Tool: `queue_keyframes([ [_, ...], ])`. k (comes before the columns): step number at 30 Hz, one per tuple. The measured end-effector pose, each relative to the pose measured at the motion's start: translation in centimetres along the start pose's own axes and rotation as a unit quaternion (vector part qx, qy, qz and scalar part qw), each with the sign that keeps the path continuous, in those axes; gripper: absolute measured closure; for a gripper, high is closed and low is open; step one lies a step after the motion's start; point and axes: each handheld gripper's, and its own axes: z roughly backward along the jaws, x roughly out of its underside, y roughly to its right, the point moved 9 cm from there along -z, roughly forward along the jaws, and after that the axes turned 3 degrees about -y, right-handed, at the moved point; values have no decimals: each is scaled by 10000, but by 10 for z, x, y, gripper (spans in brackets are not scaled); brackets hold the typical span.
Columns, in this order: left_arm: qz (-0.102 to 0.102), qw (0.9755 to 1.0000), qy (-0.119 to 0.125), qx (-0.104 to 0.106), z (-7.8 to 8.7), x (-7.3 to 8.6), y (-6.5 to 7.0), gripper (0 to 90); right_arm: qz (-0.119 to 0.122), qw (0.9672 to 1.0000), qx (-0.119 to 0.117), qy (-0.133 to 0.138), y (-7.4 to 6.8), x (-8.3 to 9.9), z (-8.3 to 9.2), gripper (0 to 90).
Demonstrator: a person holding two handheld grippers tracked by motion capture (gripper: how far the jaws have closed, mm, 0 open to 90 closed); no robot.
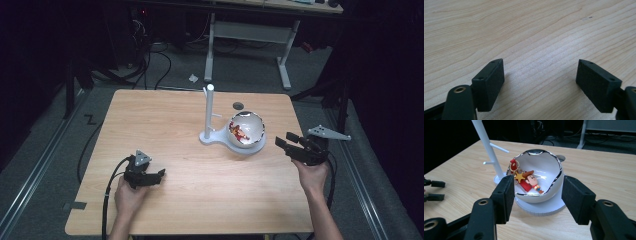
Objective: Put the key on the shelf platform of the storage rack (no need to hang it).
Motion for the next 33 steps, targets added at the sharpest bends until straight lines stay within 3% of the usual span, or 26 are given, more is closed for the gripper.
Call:
queue_keyframes([
  [15,1,10000,0,-1,0,0,0,230,5,9998,-153,140,-15,15,17,448],
  [33,-1,10000,-2,-1,0,0,0,231,139,9991,-396,32,-41,34,3,450],
])
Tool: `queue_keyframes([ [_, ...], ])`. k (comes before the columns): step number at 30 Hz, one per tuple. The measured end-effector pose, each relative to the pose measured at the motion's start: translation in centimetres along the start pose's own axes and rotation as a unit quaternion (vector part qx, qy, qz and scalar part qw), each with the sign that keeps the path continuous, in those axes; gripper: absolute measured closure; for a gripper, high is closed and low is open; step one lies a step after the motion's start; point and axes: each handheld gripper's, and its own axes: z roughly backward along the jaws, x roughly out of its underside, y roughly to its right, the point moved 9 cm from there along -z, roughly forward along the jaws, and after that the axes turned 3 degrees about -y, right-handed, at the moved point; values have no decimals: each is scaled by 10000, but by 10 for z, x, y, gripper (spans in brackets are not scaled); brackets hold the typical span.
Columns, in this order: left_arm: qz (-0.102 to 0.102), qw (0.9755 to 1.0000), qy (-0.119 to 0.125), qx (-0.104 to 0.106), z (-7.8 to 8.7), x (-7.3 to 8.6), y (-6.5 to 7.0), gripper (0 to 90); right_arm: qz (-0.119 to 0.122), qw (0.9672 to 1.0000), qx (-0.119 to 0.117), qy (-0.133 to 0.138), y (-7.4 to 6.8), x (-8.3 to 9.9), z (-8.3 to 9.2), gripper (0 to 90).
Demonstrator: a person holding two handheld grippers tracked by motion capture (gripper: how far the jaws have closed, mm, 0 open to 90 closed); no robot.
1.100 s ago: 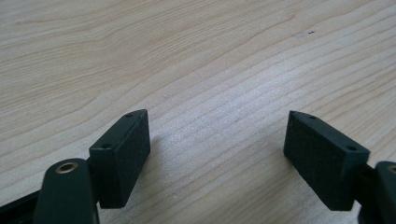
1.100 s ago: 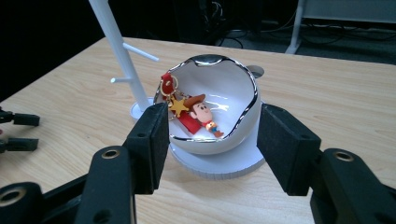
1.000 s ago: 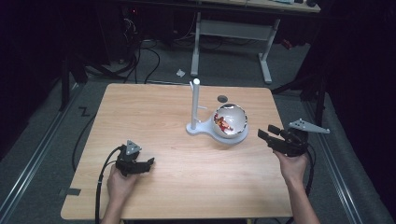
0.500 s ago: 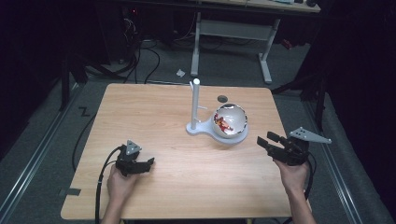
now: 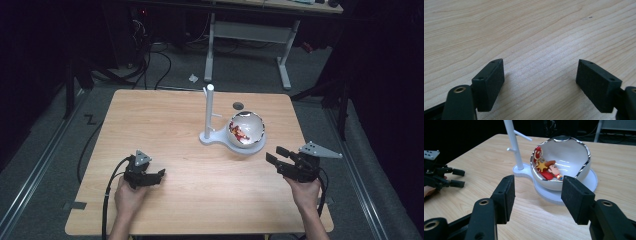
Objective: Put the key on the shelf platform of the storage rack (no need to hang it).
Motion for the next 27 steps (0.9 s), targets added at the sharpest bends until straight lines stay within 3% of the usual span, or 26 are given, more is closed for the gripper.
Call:
queue_keyframes([
  [27,1,10000,3,-1,0,0,0,229,166,9991,-203,-321,-22,21,-39,452],
])
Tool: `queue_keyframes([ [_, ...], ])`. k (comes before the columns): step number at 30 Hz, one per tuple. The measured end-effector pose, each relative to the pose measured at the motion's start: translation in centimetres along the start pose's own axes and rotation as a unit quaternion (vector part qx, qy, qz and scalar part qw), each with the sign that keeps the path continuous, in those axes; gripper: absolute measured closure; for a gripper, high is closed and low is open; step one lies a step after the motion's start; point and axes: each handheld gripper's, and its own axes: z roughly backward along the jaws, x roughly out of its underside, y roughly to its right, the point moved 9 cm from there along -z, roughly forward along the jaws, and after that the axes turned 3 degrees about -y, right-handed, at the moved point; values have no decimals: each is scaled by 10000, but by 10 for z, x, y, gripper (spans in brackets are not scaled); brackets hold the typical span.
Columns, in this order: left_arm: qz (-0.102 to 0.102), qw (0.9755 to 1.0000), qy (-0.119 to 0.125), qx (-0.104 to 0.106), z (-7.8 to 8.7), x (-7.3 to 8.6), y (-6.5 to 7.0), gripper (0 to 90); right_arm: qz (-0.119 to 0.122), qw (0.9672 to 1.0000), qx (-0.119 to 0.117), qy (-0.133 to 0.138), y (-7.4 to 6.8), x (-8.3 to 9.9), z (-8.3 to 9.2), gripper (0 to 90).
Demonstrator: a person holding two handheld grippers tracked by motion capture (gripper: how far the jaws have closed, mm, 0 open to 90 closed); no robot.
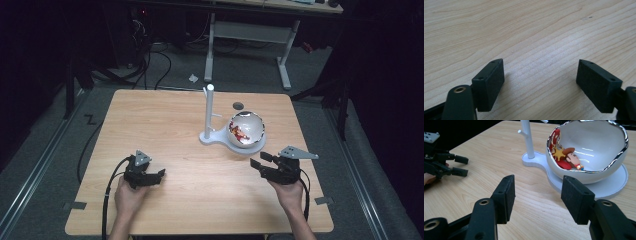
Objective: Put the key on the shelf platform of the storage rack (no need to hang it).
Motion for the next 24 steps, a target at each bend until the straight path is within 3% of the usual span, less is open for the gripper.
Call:
queue_keyframes([
  [24,-3,10000,-8,0,0,0,0,227,92,9990,-61,-444,-13,25,-46,455],
])
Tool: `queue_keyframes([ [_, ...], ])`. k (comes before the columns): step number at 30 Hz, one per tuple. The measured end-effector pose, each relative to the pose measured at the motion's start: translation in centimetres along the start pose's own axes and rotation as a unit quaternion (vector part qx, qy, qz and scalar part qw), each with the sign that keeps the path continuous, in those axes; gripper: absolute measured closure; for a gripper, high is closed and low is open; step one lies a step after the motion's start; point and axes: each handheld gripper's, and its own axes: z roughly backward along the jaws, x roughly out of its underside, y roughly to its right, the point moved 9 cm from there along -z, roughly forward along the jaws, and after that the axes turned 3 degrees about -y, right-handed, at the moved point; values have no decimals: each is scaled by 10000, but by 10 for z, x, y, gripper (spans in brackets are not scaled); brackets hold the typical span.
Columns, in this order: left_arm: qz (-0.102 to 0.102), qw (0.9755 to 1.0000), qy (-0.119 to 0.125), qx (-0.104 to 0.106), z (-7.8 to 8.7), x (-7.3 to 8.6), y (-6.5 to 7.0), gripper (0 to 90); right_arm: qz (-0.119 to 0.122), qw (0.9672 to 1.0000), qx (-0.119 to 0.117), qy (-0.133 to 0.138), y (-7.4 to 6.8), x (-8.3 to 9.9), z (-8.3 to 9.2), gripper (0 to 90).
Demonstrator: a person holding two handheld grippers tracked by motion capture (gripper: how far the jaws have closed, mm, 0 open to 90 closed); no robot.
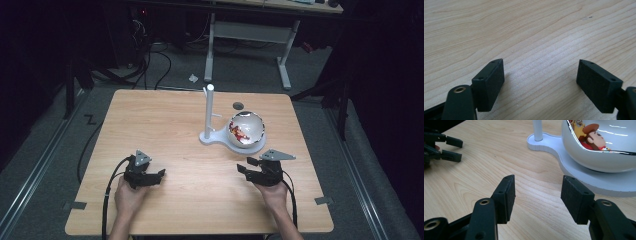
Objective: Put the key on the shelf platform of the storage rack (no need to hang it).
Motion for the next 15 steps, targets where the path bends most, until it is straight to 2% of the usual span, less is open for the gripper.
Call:
queue_keyframes([
  [9,-1,10000,1,-1,0,0,0,227,104,9998,30,-181,-4,8,-18,455],
  [15,-2,10000,-2,0,0,0,0,226,174,9990,81,-393,-5,17,-31,453],
])
